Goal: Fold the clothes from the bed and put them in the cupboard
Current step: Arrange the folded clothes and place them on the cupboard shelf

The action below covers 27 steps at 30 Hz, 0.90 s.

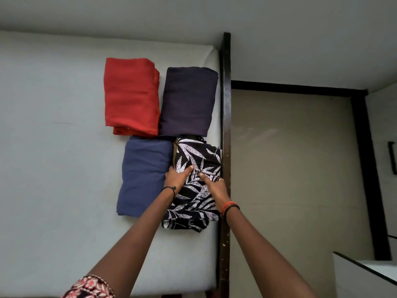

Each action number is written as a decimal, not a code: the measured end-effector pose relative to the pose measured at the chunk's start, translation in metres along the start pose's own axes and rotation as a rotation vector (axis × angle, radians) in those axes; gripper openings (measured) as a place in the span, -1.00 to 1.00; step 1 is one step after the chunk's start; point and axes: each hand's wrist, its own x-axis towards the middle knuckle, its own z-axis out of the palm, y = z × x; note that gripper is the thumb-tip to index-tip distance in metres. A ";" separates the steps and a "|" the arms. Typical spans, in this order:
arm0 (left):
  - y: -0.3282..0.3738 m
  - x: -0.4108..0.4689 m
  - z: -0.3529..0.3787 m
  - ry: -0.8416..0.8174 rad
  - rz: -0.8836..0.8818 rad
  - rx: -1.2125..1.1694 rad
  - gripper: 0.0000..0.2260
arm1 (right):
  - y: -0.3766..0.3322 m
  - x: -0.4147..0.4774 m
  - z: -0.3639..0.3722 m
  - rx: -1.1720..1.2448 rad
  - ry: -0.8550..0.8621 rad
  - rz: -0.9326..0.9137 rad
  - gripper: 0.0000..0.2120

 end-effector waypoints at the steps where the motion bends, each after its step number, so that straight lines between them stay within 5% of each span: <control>1: 0.001 0.000 -0.001 0.002 0.002 0.009 -0.16 | 0.000 0.003 0.000 0.010 -0.021 0.013 -0.11; 10: 0.008 -0.006 -0.017 -0.056 0.041 -0.111 -0.58 | -0.012 0.004 -0.005 0.167 -0.349 0.125 -0.59; 14: 0.006 -0.017 -0.020 -0.112 0.074 -0.177 -0.54 | 0.000 -0.003 -0.007 0.245 -0.348 0.078 -0.61; 19: -0.004 -0.020 -0.027 -0.265 -0.095 -0.397 -0.20 | 0.013 -0.014 -0.020 0.189 -0.335 0.087 -0.46; 22: -0.003 -0.027 -0.027 -0.326 -0.163 -0.457 -0.26 | 0.021 -0.018 -0.029 0.154 -0.355 0.116 -0.26; 27: -0.004 -0.054 -0.015 -0.414 -0.168 -0.453 -0.44 | 0.015 -0.049 -0.049 0.177 -0.429 0.085 -0.41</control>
